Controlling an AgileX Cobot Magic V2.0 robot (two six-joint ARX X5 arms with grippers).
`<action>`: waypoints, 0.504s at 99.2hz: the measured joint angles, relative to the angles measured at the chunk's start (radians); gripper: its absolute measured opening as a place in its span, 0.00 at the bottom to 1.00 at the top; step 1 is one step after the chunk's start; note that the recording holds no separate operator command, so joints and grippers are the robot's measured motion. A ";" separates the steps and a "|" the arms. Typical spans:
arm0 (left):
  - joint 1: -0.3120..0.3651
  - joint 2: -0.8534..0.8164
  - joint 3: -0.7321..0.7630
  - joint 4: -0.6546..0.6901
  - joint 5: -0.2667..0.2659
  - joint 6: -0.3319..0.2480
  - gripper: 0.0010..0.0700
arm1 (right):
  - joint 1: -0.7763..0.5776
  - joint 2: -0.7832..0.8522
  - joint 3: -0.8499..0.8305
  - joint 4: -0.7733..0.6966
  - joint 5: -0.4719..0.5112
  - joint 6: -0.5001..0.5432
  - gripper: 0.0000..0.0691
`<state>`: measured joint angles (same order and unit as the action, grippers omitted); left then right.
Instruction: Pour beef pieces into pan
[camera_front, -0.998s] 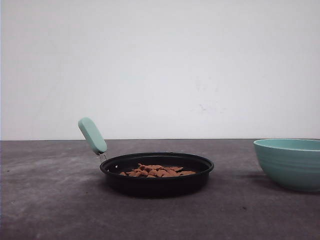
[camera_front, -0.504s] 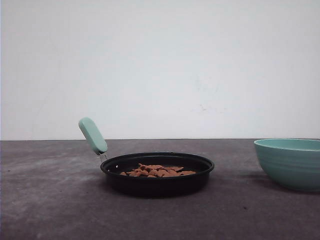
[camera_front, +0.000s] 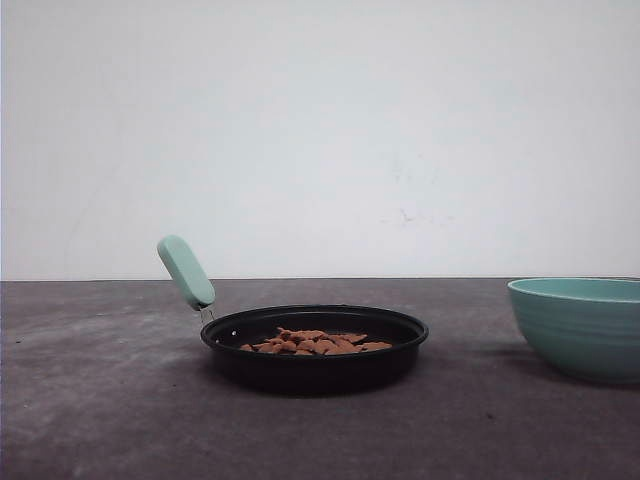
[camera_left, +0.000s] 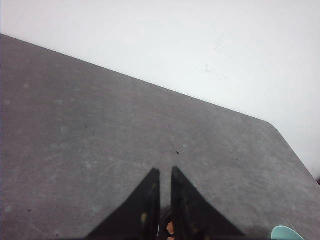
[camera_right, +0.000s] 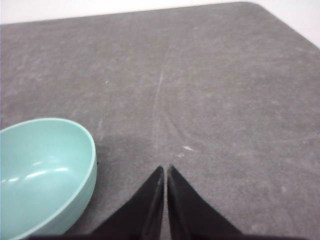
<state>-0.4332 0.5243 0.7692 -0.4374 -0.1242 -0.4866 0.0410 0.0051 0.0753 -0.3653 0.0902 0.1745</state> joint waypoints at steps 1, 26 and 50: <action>0.000 0.000 0.000 0.000 0.000 0.000 0.01 | 0.000 0.000 0.000 0.000 0.000 0.000 0.01; 0.000 0.000 0.000 0.000 0.000 0.000 0.01 | 0.006 0.000 0.000 -0.001 -0.029 -0.033 0.01; 0.000 0.000 0.000 0.000 0.000 0.000 0.01 | 0.009 0.000 0.000 0.023 -0.031 -0.047 0.01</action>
<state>-0.4332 0.5243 0.7692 -0.4374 -0.1242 -0.4866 0.0498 0.0051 0.0753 -0.3424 0.0597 0.1272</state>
